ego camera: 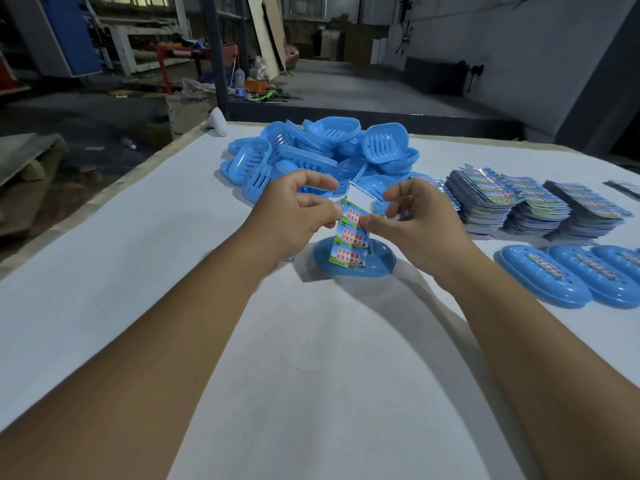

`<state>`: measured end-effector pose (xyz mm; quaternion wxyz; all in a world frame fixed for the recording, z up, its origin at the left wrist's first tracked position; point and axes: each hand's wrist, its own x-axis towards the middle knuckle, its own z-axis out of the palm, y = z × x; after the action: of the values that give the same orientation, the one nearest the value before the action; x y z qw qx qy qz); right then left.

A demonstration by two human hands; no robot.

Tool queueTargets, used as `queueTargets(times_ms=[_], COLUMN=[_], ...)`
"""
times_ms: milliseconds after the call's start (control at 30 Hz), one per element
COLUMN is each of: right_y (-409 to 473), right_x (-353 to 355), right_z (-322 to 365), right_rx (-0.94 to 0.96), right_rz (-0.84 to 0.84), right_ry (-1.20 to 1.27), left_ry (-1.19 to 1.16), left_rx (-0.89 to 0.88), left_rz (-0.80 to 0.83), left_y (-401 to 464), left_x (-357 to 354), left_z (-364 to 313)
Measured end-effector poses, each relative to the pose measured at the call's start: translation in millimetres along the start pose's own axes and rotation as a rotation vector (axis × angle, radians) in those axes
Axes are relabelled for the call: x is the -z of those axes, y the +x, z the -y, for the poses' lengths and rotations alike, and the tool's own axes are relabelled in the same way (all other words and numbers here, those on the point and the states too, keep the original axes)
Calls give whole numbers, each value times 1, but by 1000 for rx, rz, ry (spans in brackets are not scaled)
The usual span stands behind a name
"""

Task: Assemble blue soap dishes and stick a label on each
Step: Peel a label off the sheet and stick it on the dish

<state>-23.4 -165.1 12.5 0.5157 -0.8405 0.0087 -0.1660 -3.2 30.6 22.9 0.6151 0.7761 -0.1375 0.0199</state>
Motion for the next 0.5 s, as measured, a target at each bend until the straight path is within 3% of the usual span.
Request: queueTargets(times_ms=[167, 500], right_y=[-10, -11], right_x=[-6, -3], right_z=[8, 13], right_rx=[19, -46], right_rz=[115, 144], right_ry=[147, 195], left_ry=[-24, 4], left_rx=[-62, -51], left_rz=[17, -18], left_y=[-2, -1], left_x=[-4, -7], left_z=[-1, -1])
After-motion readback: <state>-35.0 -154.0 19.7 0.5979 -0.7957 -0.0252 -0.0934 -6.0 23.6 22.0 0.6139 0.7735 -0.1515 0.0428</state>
